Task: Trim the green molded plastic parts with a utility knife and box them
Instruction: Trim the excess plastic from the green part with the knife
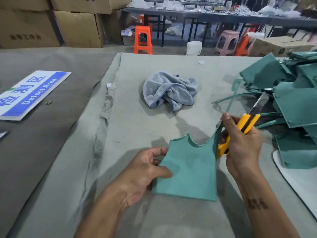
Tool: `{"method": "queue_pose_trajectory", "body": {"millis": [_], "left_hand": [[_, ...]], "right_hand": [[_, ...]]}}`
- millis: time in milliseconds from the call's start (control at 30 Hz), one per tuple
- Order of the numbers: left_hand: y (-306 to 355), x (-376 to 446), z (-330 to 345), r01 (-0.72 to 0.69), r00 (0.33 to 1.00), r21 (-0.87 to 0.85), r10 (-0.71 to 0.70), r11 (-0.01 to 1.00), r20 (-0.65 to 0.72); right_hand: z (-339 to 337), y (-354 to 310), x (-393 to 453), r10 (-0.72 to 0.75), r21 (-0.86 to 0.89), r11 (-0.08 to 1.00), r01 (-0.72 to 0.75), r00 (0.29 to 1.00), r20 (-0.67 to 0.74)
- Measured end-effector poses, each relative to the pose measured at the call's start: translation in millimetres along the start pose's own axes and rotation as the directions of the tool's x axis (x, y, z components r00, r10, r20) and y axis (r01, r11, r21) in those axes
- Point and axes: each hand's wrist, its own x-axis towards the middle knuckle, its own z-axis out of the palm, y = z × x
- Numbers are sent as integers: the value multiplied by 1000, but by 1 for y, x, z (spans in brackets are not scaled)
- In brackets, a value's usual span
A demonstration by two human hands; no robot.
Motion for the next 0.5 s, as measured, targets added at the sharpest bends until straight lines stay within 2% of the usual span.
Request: {"method": "queue_pose_trajectory", "body": {"millis": [100, 167, 200, 267, 333, 400, 500], "left_hand": [[-13, 4, 16, -64, 995, 139, 74, 988, -67], [-19, 7, 24, -160, 967, 244, 201, 957, -154], [-19, 8, 27, -224, 946, 242, 271, 944, -180], [-17, 10, 28, -350, 874, 235, 406, 907, -266], [-13, 12, 24, -440, 764, 288, 523, 850, -378], [-12, 13, 20, -468, 677, 351, 584, 811, -447], [-13, 14, 17, -484, 628, 346, 594, 804, -502]], "right_hand": [[9, 8, -9, -87, -89, 991, 98, 989, 117], [12, 13, -15, -170, -166, 965, 201, 967, 188], [11, 14, -17, -215, -226, 938, 263, 952, 218], [10, 18, -18, -322, -339, 851, 402, 908, 267], [12, 19, -23, -387, -336, 804, 491, 860, 332], [17, 18, -32, -362, -326, 795, 511, 832, 421], [26, 21, -47, -230, -251, 873, 419, 806, 546]]}}
